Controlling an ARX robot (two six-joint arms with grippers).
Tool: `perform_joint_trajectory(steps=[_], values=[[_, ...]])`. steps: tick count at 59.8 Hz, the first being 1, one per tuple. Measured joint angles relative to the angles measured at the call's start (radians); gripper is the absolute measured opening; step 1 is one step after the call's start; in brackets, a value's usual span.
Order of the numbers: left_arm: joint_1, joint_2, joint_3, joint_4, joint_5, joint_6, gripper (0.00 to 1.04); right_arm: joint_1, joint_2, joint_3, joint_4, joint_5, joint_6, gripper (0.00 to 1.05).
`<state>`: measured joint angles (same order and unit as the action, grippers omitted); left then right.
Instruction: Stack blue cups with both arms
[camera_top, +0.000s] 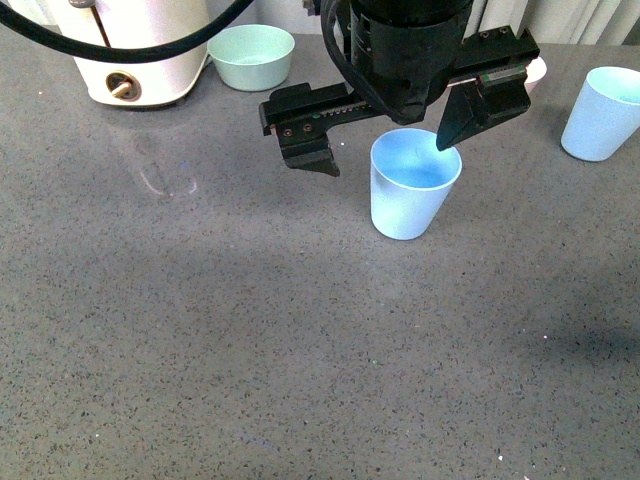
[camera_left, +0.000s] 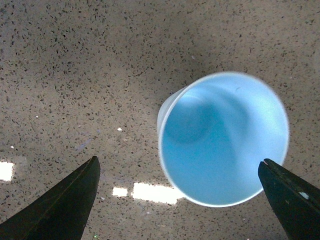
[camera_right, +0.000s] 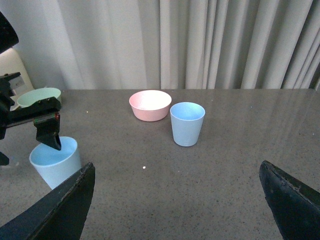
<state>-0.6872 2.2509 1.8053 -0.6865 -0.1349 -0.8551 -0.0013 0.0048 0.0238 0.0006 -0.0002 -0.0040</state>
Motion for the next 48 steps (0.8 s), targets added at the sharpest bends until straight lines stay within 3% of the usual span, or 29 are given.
perform_joint_trajectory(steps=[17,25,30,43,48], values=[[-0.014,-0.037,0.008,0.004,-0.023,0.010,0.96,0.000,0.000,0.000,0.000,0.000,0.000,0.96],[0.011,-0.150,-0.045,0.111,-0.156,0.107,0.96,0.000,0.000,0.000,0.000,0.000,0.000,0.96],[0.047,-0.215,-0.097,0.182,-0.184,0.156,0.96,0.000,0.000,0.000,0.000,0.000,0.000,0.96],[0.249,-0.512,-0.480,0.514,-0.207,0.296,0.96,0.000,0.000,0.000,0.000,0.000,0.000,0.96],[0.326,-0.665,-0.710,0.879,-0.182,0.486,0.83,0.000,0.000,0.000,0.000,0.000,0.000,0.96]])
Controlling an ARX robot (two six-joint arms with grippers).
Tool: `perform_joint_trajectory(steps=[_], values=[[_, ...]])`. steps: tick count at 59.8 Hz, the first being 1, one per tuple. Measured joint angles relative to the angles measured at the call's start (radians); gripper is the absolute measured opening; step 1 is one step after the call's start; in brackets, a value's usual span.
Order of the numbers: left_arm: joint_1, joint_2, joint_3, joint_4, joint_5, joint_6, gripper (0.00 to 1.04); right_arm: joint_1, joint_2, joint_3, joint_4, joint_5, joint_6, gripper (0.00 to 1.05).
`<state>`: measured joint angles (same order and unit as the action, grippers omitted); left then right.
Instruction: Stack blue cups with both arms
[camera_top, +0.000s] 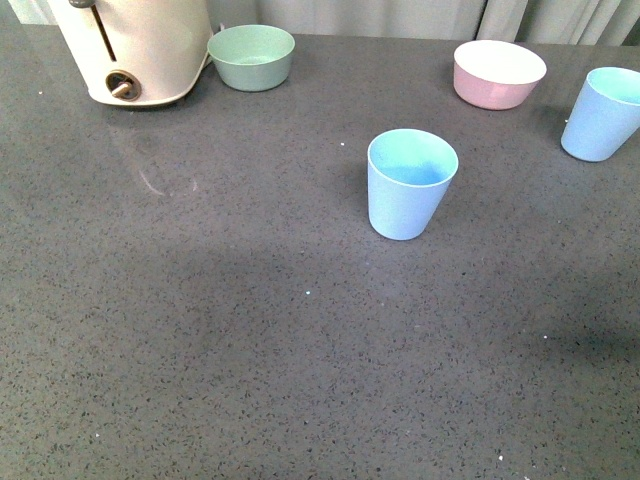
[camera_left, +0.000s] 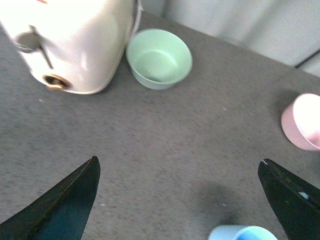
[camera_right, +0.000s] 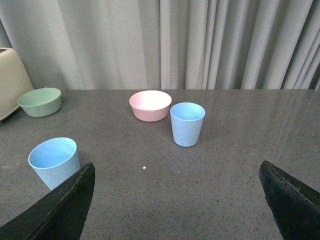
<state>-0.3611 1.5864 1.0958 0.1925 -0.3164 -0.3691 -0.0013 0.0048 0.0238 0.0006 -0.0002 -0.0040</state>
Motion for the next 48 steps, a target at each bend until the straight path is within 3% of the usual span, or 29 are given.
perform_joint_trajectory(steps=[5,10,22,39,42,48], values=[[0.099,-0.181,-0.228,0.285,0.089,0.180,0.69,0.000,0.000,0.000,0.000,0.000,0.000,0.96],[0.183,-0.364,-0.444,0.433,0.115,0.286,0.51,0.000,0.000,0.000,0.000,0.000,0.000,0.96],[0.236,-0.507,-0.737,0.504,0.196,0.351,0.03,0.000,0.000,0.000,0.000,0.000,0.000,0.96],[0.288,-0.675,-0.896,0.512,0.247,0.358,0.02,0.000,0.000,0.000,0.000,0.000,0.000,0.96],[0.322,-0.705,-0.916,0.504,0.303,0.359,0.02,0.000,0.000,0.000,0.000,0.000,0.000,0.96],[0.356,-0.766,-0.952,0.482,0.310,0.359,0.02,0.000,0.000,0.000,0.000,0.000,0.000,0.96]])
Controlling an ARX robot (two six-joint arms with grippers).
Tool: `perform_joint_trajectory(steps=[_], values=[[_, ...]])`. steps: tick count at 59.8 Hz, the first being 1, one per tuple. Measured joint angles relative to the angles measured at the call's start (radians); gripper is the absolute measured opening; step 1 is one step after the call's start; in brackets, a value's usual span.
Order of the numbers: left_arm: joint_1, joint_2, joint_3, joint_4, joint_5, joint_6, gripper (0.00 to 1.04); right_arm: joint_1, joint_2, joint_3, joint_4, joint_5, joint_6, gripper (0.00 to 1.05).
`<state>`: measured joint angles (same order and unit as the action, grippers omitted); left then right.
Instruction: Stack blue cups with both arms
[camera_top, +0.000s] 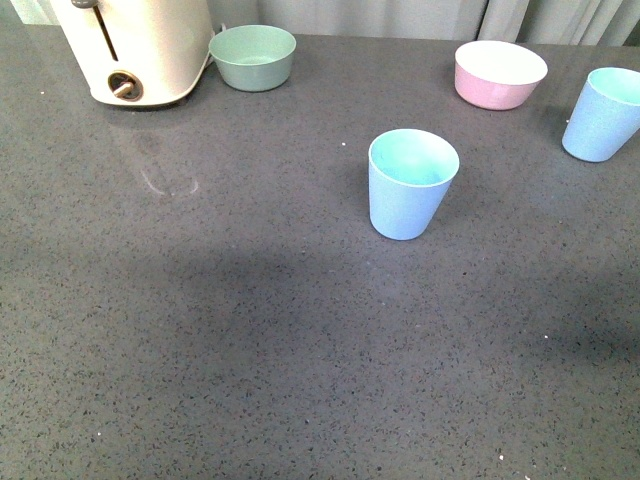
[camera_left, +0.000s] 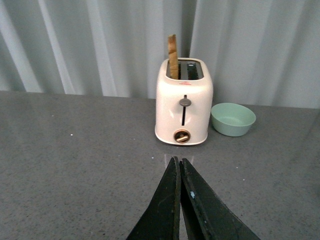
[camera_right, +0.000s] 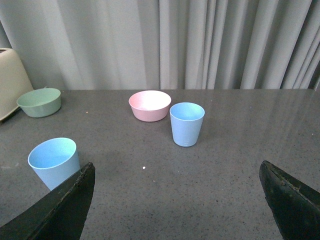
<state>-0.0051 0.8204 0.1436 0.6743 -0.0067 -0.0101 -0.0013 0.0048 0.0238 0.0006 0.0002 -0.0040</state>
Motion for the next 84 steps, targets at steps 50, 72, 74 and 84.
perform_joint_trajectory(steps=[50,72,74,84], values=[[0.002,-0.451,-0.129,-0.306,0.007,0.002,0.02,0.000,0.000,0.000,0.000,0.000,0.000,0.96],[0.002,-0.597,-0.129,-0.449,0.007,0.002,0.02,0.000,0.000,0.000,0.000,0.000,0.000,0.96],[0.002,-0.607,-0.129,-0.460,0.007,0.002,0.02,0.000,0.000,0.000,0.000,0.000,0.000,0.96],[0.002,-0.648,-0.129,-0.502,0.007,0.002,0.02,0.000,0.000,0.000,0.000,0.000,0.000,0.96]])
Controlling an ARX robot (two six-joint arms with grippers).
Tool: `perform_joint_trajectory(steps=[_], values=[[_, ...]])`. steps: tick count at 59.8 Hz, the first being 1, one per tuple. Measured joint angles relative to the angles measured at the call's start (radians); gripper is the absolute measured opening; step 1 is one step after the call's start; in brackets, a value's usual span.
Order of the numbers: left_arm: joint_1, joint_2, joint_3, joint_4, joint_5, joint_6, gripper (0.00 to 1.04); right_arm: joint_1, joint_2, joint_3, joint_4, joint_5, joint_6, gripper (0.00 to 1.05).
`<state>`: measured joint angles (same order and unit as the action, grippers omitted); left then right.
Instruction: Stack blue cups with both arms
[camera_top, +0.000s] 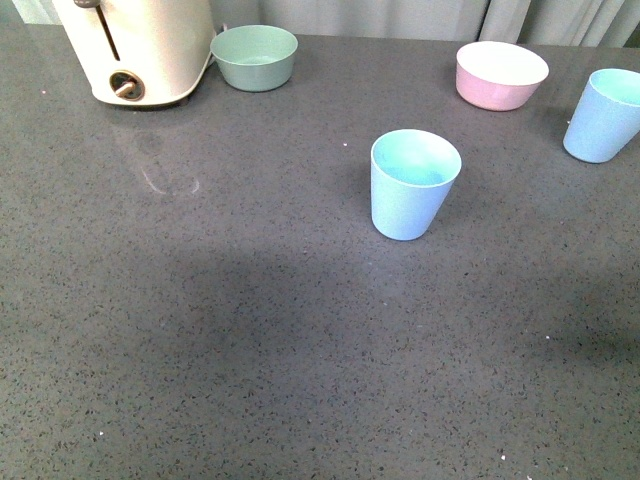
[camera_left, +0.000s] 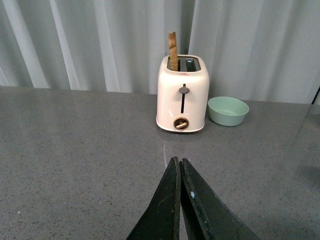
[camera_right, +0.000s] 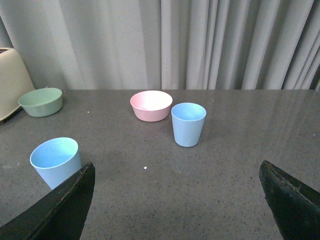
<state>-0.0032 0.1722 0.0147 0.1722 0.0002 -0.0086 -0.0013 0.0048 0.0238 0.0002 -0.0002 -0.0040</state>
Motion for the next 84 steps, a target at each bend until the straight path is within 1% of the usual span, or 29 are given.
perform_joint_trajectory(steps=[5,7,28,32,33,35,36,37,38,40,44,47,51,54,59,60,61,63,68,73,78,84], values=[[0.000,-0.108,0.000,-0.141,0.000,0.001,0.02,0.000,0.000,0.000,0.000,0.000,0.000,0.96],[0.000,-0.137,0.000,-0.161,0.000,0.001,0.02,0.000,0.000,0.000,0.000,0.000,0.000,0.96],[0.000,-0.166,0.000,-0.170,0.000,0.000,0.02,0.000,0.000,0.000,0.000,0.000,0.000,0.96],[0.000,-0.166,0.000,-0.170,0.000,0.000,0.12,0.000,0.000,0.000,0.000,0.000,0.000,0.96],[0.000,-0.166,0.000,-0.170,0.000,0.000,0.16,-0.005,0.010,0.005,-0.014,-0.021,0.011,0.96],[0.000,-0.166,0.000,-0.170,-0.001,0.001,0.21,-0.030,0.047,0.034,-0.098,-0.106,0.031,0.96],[0.000,-0.166,0.000,-0.170,-0.001,0.001,0.25,-0.055,0.092,0.061,-0.167,-0.163,0.037,0.96],[0.000,-0.166,0.000,-0.170,0.000,0.000,0.26,-0.068,0.117,0.076,-0.196,-0.189,0.040,0.96],[0.000,-0.166,0.000,-0.170,0.000,0.001,0.30,-0.096,0.175,0.101,-0.243,-0.239,0.039,0.96],[0.000,-0.166,0.000,-0.170,0.000,0.001,0.37,-0.151,0.293,0.136,-0.266,-0.324,0.030,0.96],[0.000,-0.166,0.000,-0.171,0.000,0.001,0.49,-0.240,0.487,0.185,-0.183,-0.399,-0.031,0.96],[0.000,-0.166,0.000,-0.171,0.000,0.001,0.56,-0.283,0.599,0.223,-0.111,-0.412,-0.074,0.96],[0.000,-0.166,0.000,-0.171,0.000,0.001,0.71,-0.342,0.830,0.320,0.029,-0.410,-0.190,0.96],[0.000,-0.166,0.000,-0.171,0.000,0.001,0.79,-0.354,0.975,0.393,0.096,-0.407,-0.269,0.96],[0.000,-0.166,0.000,-0.171,0.000,0.001,0.92,-0.348,1.161,0.508,0.113,-0.412,-0.357,0.96],[0.000,-0.166,0.000,-0.171,0.000,0.001,0.97,-0.338,1.236,0.558,0.108,-0.409,-0.404,0.96],[0.000,-0.166,0.000,-0.171,0.000,0.002,0.98,-0.330,1.285,0.591,0.102,-0.405,-0.431,0.96],[0.000,-0.166,0.000,-0.171,0.000,0.003,0.96,-0.314,1.377,0.659,0.085,-0.395,-0.479,0.96],[0.000,-0.166,0.000,-0.171,0.000,0.003,0.96,-0.284,1.519,0.781,0.049,-0.370,-0.568,0.96],[0.000,-0.166,0.000,-0.171,0.000,0.003,0.96,-0.230,1.709,0.990,-0.042,-0.336,-0.675,0.96],[0.000,-0.166,0.000,-0.171,0.000,0.003,0.96,-0.190,1.825,1.132,-0.098,-0.309,-0.726,0.96],[0.000,-0.166,0.000,-0.171,0.000,0.003,0.96,-0.162,1.897,1.221,-0.137,-0.306,-0.739,0.96]])
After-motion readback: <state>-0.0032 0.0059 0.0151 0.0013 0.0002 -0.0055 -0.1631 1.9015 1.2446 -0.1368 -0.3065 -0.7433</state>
